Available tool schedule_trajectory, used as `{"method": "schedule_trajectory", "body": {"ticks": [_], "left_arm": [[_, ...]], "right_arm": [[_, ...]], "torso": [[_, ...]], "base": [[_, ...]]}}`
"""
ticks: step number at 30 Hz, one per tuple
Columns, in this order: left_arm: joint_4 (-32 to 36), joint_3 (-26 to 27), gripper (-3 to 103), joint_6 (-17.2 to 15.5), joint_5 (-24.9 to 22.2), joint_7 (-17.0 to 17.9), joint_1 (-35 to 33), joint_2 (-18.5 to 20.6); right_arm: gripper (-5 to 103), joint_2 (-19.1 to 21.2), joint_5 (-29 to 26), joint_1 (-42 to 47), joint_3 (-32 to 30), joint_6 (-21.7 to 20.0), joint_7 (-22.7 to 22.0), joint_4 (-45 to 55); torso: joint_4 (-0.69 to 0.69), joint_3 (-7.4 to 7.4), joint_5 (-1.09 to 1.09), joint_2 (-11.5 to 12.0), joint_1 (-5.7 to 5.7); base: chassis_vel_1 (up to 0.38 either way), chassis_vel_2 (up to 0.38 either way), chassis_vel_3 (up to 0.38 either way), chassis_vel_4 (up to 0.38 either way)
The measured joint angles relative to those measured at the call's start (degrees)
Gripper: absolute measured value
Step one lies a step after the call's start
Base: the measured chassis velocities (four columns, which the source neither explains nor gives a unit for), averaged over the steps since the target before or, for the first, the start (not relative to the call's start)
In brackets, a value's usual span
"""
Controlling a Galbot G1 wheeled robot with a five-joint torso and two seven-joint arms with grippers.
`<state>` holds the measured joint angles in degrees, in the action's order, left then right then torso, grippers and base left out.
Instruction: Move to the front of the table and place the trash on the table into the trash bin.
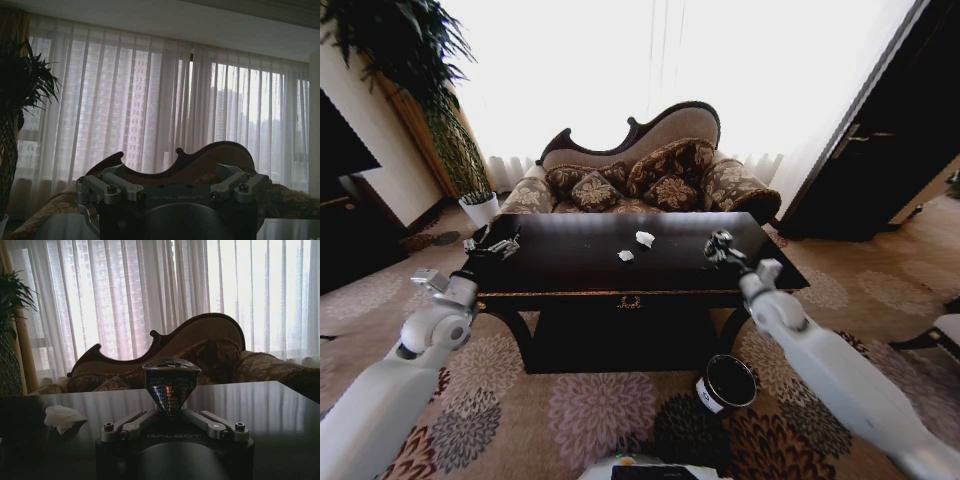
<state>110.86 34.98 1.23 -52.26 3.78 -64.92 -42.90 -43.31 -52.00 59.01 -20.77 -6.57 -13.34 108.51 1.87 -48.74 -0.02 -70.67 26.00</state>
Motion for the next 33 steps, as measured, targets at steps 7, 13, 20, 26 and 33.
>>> {"method": "schedule_trajectory", "body": {"ticks": [7,13,20,26,33], "left_arm": [[0.00,0.00,100,0.00,0.00,0.03,0.00,0.00],[0.00,0.00,100,0.00,0.00,0.03,0.00,0.00],[0.00,0.00,100,0.00,0.00,0.03,0.00,0.00],[0.00,0.00,100,0.00,0.00,0.03,0.01,0.00],[0.00,0.00,100,0.00,0.00,0.04,0.00,0.00]], "right_arm": [[0,-5.81,0.87,10.88,-8.73,0.19,-0.02,7.23],[0,-11.55,4.15,21.07,-14.72,2.00,2.28,13.18],[0,-18.60,6.44,27.11,-18.43,5.09,5.22,14.98],[0,-26.37,12.63,28.29,-16.30,12.16,7.63,7.27],[0,-29.95,16.11,26.87,-15.00,16.98,9.47,-2.27]], "torso": [[-0.03,0.00,0.00,0.00,0.00],[0.00,0.00,0.00,0.00,0.00],[0.00,0.00,0.00,0.00,0.00],[-0.01,-0.01,0.01,0.00,0.00],[-0.01,-0.01,0.00,0.00,0.01]], "base": [[0.000,0.000,0.000,0.000],[0.000,0.000,0.000,0.000],[0.000,0.000,0.000,0.000],[0.000,0.000,0.000,0.000],[0.000,0.000,0.000,0.000]]}}
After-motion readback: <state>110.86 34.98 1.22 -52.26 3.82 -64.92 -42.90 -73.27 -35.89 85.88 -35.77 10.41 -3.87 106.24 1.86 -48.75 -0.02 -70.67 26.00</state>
